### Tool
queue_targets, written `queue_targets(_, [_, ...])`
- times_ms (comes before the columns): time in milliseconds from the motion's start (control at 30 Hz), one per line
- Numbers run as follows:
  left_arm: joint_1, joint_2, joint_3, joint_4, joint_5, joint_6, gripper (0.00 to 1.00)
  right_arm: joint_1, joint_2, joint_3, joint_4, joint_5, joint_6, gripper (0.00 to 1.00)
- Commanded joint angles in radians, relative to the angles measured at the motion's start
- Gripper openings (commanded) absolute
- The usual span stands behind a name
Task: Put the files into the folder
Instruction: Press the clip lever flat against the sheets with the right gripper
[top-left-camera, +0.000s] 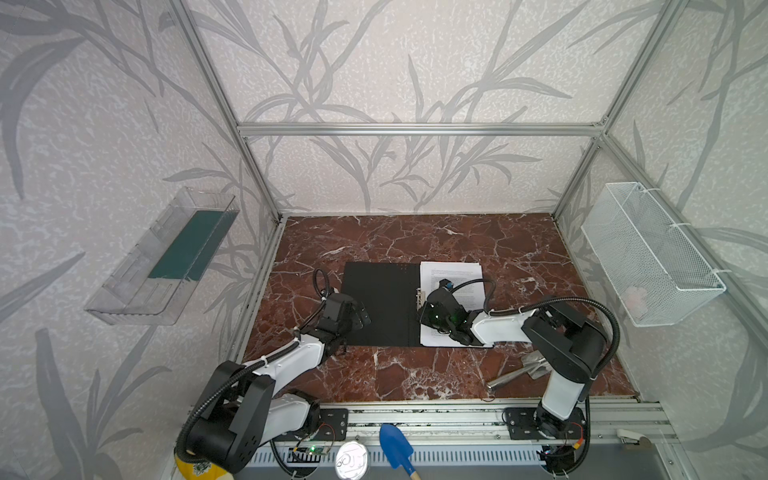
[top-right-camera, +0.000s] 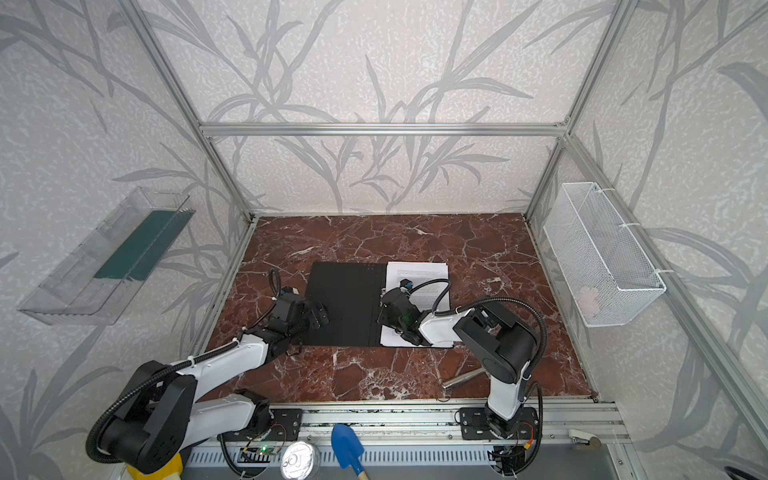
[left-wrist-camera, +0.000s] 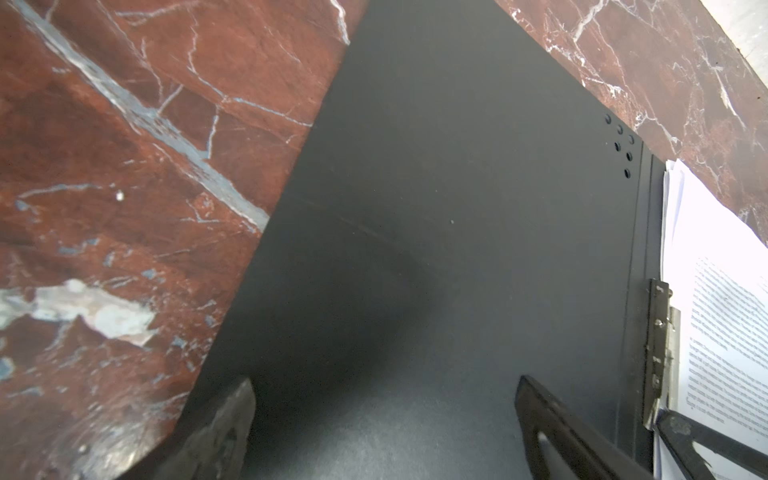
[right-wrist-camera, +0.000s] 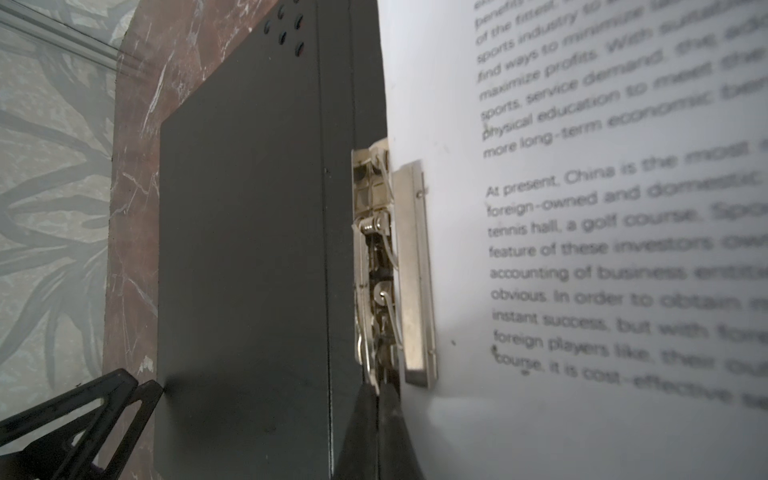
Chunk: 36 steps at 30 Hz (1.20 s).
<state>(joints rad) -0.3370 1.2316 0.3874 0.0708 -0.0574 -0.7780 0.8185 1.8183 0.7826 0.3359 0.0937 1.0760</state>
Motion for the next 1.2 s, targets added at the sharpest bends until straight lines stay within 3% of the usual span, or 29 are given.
queue_targets(0, [0.007,0.046,-0.009,-0.132,-0.043,-0.025,0.99,-0.006,0.111,-0.053,-0.338,0.070,0.033,0.00])
queue_targets(467, [0.009,0.098,0.020,-0.152,-0.031,-0.021,0.99,0.028,0.152,0.018,-0.449,0.100,0.056,0.00])
queue_targets(667, [0.009,0.064,0.018,-0.163,-0.033,-0.018,0.99,0.027,0.129,0.019,-0.249,-0.003,-0.087,0.00])
queue_targets(900, [0.010,0.051,0.008,-0.149,-0.037,-0.019,0.99,-0.006,0.125,-0.007,-0.084,-0.146,-0.155,0.00])
queue_targets(1167, [0.011,0.061,0.012,-0.144,-0.030,-0.014,0.99,-0.028,0.068,-0.027,-0.019,-0.187,-0.221,0.00])
